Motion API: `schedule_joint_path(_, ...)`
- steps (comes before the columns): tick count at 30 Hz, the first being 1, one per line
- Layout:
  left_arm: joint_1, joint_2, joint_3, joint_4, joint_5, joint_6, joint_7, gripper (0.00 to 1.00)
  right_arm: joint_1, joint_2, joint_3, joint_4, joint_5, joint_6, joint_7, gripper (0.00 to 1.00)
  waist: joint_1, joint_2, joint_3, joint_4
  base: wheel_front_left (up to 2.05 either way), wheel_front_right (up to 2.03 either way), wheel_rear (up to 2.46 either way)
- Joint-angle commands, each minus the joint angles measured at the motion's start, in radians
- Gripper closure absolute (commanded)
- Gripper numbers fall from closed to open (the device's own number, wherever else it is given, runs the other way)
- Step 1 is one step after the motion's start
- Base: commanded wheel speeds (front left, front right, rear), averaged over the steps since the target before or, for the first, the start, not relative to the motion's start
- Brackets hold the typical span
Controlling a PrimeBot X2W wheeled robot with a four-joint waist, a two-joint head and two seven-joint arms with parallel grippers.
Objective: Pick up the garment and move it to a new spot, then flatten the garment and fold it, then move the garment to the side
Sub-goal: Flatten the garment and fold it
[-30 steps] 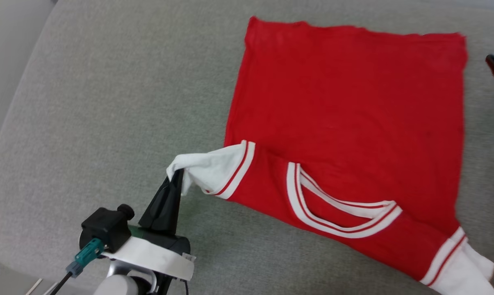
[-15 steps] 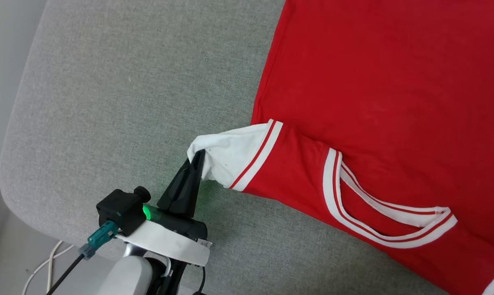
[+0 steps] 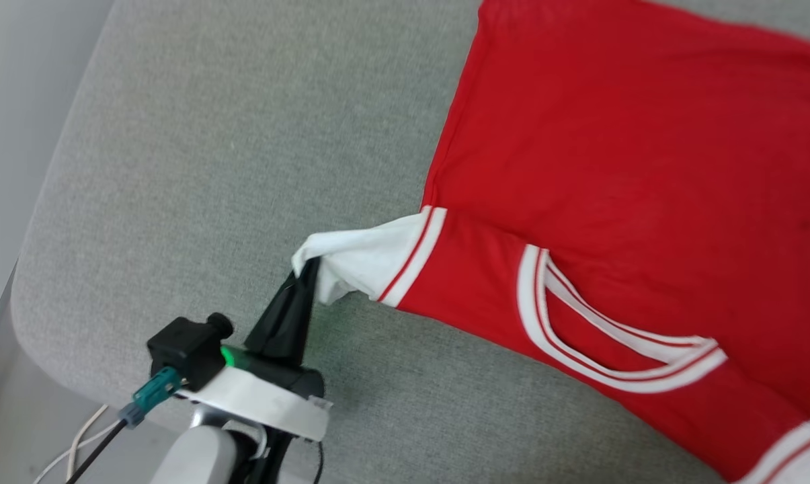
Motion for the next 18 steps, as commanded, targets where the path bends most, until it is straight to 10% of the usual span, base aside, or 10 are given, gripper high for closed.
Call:
schedule_joint_path(1,0.018,0.010,0.014,0.007,0.003,0.002,-0.007,1.00,0.046,-0.019,0.026,-0.003,-0.013,-0.001,0.012,1.00,0.0000,0.0000,-0.058,-0.029,0.00,0.00,0.00)
schedule_joint_path(18,0.199,0.108,0.138,0.015,-0.039,0.083,0.014,1.00,0.556,-0.171,0.256,-0.462,0.202,-0.001,0.092,1.00,0.0000,0.0000,-0.332,-0.296,0.00,0.00,0.00)
